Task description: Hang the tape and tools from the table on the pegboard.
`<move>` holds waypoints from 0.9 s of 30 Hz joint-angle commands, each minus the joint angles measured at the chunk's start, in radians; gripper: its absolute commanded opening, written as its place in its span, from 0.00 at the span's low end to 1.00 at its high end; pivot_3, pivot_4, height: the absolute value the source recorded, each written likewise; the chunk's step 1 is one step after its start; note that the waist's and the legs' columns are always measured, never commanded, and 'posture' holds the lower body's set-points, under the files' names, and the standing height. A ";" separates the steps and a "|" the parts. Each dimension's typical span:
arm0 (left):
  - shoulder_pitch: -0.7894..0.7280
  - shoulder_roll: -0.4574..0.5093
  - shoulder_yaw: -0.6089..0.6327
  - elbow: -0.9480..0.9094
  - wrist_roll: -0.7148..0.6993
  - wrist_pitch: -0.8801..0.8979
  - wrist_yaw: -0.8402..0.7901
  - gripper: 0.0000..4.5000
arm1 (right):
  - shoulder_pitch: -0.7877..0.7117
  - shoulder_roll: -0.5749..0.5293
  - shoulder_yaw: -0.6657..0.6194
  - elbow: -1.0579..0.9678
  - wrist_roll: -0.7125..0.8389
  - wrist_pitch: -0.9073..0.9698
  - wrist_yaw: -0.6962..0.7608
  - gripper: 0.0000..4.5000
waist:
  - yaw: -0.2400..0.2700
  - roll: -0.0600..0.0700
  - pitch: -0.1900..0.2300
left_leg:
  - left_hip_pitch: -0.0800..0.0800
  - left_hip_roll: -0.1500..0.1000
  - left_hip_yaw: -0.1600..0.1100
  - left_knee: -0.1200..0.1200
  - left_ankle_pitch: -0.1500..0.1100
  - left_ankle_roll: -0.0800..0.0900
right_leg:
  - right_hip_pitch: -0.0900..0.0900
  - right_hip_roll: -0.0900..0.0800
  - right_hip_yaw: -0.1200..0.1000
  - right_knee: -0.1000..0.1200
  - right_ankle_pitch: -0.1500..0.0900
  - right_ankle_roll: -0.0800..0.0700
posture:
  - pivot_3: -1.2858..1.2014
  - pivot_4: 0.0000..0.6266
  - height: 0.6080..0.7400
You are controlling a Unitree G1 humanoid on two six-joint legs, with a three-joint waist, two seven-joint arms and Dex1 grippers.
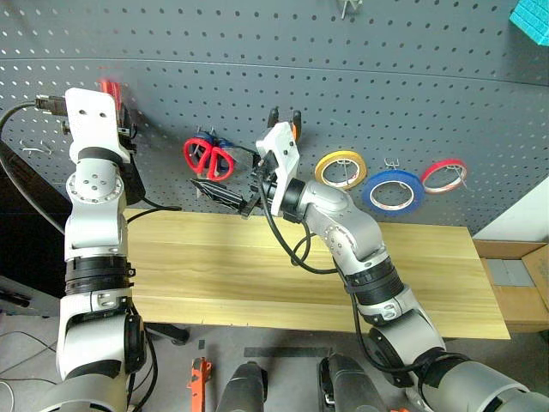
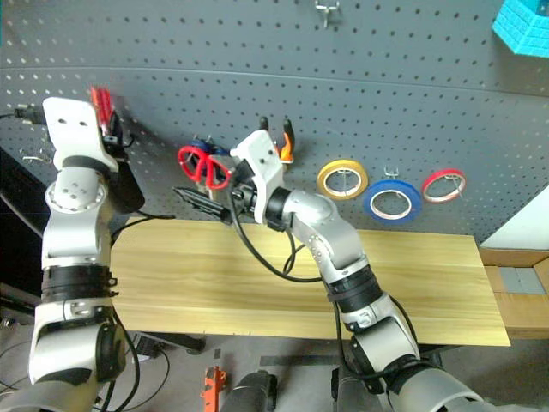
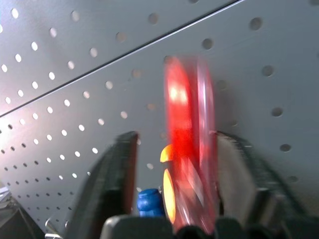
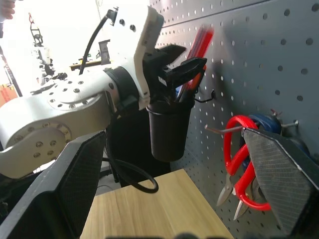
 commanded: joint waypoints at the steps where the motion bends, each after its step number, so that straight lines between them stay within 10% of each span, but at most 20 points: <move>1: -0.013 0.007 0.021 -0.060 -0.006 -0.002 0.016 0.86 | -0.017 0.006 -0.002 -0.017 0.003 -0.030 0.013 1.00 | 0.001 0.000 0.000 | 0.000 0.000 0.000 0.000 0.000 0.000 | 0.000 0.000 0.000 0.000 0.000 0.000 | 0.56 0.28 1.00; 10: 0.018 -0.010 0.049 -0.158 -0.057 0.047 0.002 0.99 | -0.003 -0.024 0.005 -0.032 -0.008 -0.042 0.035 1.00 | 0.001 0.000 0.000 | 0.000 0.000 0.000 0.000 0.000 0.000 | 0.000 0.000 0.000 0.000 0.000 0.000 | 0.56 0.25 1.00; 27: 0.541 -0.321 -0.108 -1.075 -0.246 0.501 0.023 0.99 | 0.343 -0.346 0.019 -0.405 0.023 0.095 0.111 1.00 | 0.017 -0.002 -0.016 | 0.005 0.001 0.004 0.000 0.000 0.000 | 0.006 0.000 0.003 0.000 0.000 0.000 | 0.58 0.16 1.00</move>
